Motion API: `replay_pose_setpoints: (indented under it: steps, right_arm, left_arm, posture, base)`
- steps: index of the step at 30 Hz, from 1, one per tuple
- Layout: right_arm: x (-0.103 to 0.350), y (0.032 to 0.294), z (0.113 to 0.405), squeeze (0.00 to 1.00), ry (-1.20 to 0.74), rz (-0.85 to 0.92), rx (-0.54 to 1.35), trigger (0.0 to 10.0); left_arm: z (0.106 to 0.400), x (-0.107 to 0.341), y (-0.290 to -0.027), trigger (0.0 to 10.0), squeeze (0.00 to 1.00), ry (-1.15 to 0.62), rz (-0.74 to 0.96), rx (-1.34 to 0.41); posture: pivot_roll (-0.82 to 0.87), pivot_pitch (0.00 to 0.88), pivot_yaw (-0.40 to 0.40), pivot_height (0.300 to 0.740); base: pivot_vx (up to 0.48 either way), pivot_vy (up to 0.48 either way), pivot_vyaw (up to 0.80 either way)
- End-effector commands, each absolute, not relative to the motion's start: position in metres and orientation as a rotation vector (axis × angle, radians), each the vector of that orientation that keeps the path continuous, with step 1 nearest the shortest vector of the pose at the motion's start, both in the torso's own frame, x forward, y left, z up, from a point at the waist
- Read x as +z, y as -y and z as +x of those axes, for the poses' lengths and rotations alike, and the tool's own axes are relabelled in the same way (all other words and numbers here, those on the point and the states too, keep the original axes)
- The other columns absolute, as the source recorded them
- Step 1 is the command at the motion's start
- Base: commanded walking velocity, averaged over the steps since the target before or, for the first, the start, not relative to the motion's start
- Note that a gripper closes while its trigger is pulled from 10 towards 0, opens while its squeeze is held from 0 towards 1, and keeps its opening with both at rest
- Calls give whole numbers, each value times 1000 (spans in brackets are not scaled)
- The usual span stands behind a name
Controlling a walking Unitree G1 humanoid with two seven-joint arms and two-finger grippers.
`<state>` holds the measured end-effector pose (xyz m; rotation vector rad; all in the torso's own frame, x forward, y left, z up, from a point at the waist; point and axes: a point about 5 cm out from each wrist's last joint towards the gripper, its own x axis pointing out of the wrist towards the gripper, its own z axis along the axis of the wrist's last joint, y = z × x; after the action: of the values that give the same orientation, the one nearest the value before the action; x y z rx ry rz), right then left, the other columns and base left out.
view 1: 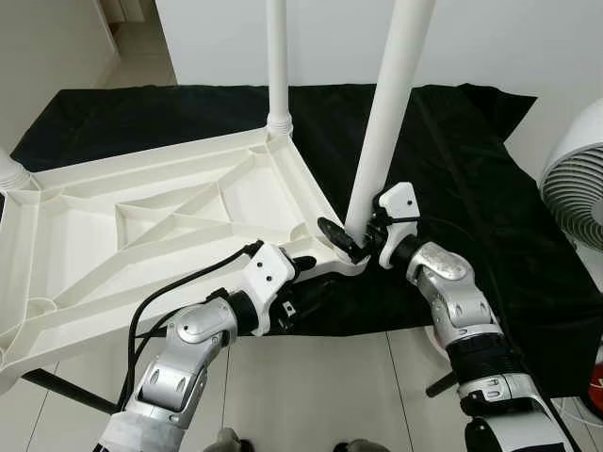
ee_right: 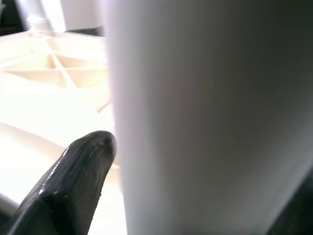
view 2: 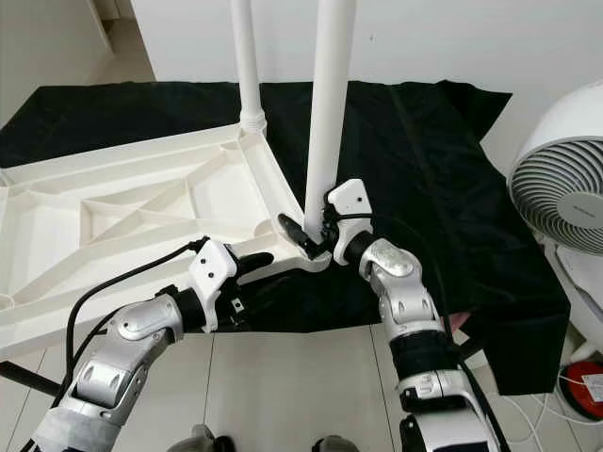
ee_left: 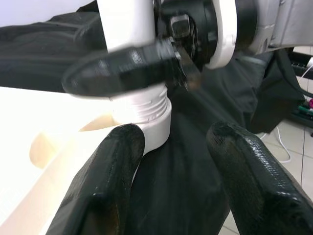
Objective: Building children table
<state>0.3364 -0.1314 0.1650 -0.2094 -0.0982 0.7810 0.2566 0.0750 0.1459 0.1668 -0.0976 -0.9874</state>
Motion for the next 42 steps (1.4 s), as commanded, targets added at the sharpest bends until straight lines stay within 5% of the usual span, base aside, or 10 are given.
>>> replay_pose_setpoints:
  steps: [1,9,10,11,15,16,18,22,23,42]
  right_arm:
    - [164,129,337,0,84,-227,839,10000]
    - [155,130,340,0,9,-281,965,9686]
    - [154,131,341,0,-2,-279,975,6078]
    - [152,131,341,0,-11,-281,975,4667]
    - [151,132,341,0,-16,-281,981,4392]
    - [149,134,341,0,-21,-276,983,2157]
    - [147,135,340,0,-26,-263,987,0]
    - [144,138,338,0,-25,-243,975,0]
    - [144,139,338,0,-23,-233,954,10000]
    - [142,112,324,0,23,-28,425,10000]
  left_arm:
    - [258,148,-77,10000,0,97,169,-952]
    - [256,149,-78,10000,0,97,174,-950]
    - [255,149,-79,10000,0,95,173,-950]
    - [255,149,-79,10000,0,94,173,-950]
    - [254,149,-79,10000,0,93,173,-951]
    - [254,148,-79,10000,0,92,172,-951]
    - [254,148,-79,10000,0,91,171,-951]
    - [253,148,-78,10000,0,91,168,-954]
    - [253,148,-77,10000,0,90,168,-955]
    - [251,147,-76,10000,0,86,157,-947]
  posture:
    - [-63,47,55,740]
    - [-47,53,57,740]
    - [-47,53,57,740]
    - [-47,53,57,740]
    - [-47,53,57,740]
    - [-43,61,56,740]
    - [-43,61,56,740]
    - [-46,65,55,740]
    - [-51,71,51,740]
    - [-71,76,30,740]
  base:
    - [0,0,0]
    - [0,0,0]
    - [0,0,0]
    - [0,0,0]
    - [0,0,0]
    - [0,0,0]
    - [0,0,0]
    - [0,0,0]
    - [0,0,0]
    - [0,0,0]
